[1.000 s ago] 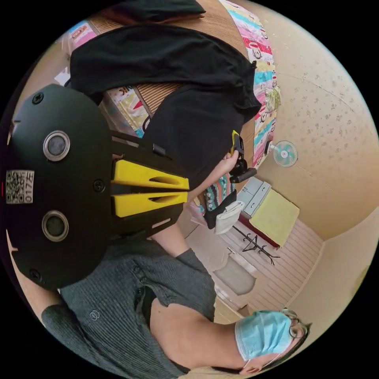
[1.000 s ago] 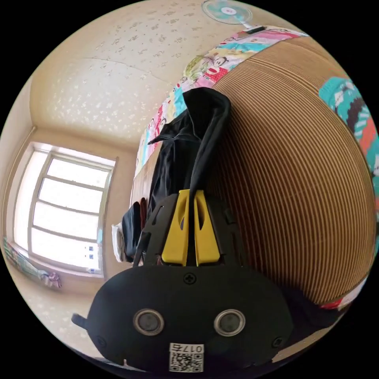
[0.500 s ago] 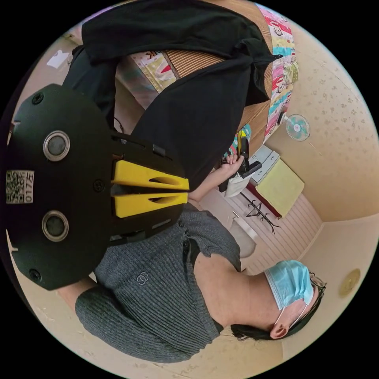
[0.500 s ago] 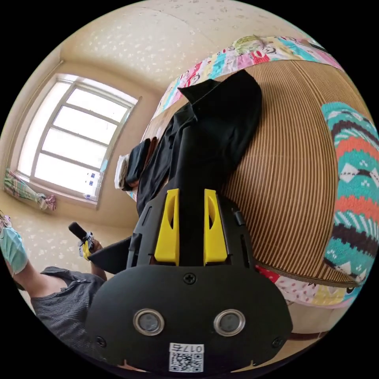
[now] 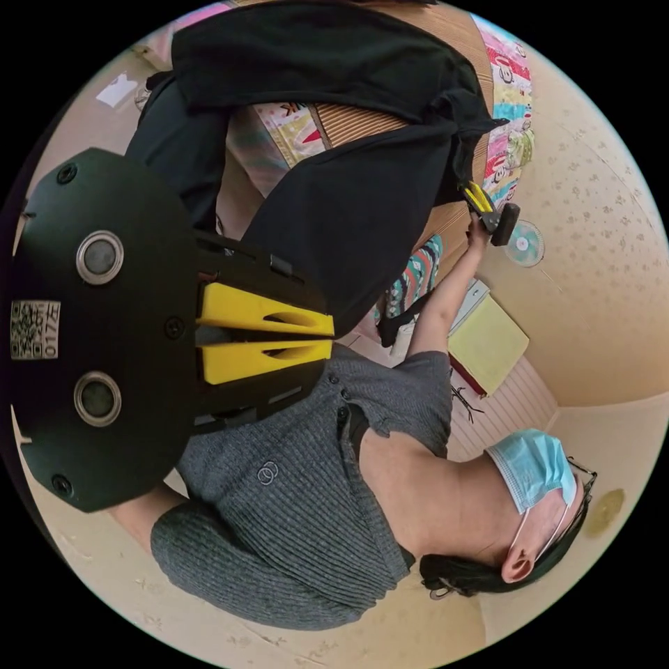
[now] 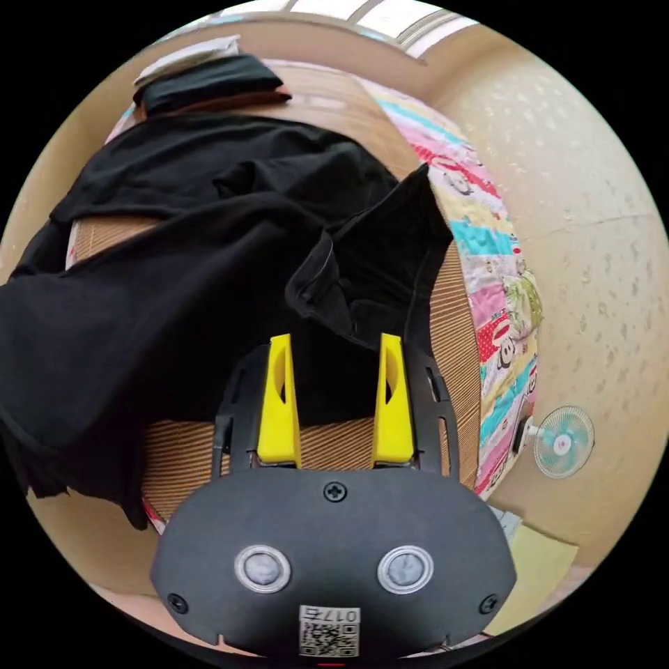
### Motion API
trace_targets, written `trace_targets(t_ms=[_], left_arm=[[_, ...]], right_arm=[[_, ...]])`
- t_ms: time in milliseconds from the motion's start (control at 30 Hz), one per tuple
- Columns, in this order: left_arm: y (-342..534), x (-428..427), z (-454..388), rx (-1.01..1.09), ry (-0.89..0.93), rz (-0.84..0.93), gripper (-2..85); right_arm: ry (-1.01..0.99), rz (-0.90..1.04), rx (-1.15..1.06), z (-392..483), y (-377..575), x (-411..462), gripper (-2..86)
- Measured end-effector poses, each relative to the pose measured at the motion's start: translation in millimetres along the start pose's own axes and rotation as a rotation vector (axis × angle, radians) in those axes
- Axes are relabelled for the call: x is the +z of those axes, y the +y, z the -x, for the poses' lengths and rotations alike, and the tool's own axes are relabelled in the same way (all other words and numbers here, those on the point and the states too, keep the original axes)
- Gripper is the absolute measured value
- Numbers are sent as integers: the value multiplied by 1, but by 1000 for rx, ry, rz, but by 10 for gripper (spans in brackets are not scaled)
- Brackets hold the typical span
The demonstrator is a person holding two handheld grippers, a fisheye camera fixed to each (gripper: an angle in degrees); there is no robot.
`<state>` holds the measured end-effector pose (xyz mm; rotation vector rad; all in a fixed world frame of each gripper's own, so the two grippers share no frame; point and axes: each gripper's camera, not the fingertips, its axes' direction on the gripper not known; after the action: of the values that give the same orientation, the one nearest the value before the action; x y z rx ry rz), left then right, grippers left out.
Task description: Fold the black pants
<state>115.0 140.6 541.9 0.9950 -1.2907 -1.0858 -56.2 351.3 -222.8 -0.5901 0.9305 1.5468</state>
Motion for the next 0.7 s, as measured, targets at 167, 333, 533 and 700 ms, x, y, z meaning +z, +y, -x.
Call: trace_targets(t_ms=[167, 333, 533, 700], left_arm=[[4, -10, 11, -30, 72, -24, -4], [10, -22, 22, -75, 101, -55, -4], [10, -38, 33, -82, 167, -101, -4], [4, -49, 21, -53, 147, -110, -4]], right_arm=[[12, 4, 297, -92, -35, 19, 35], [-27, 6, 1053, -194, 45, 55, 123], [-447, -108, 1273, -161, 133, 117, 155], [-532, -212, 1214, -128, 143, 116, 61]])
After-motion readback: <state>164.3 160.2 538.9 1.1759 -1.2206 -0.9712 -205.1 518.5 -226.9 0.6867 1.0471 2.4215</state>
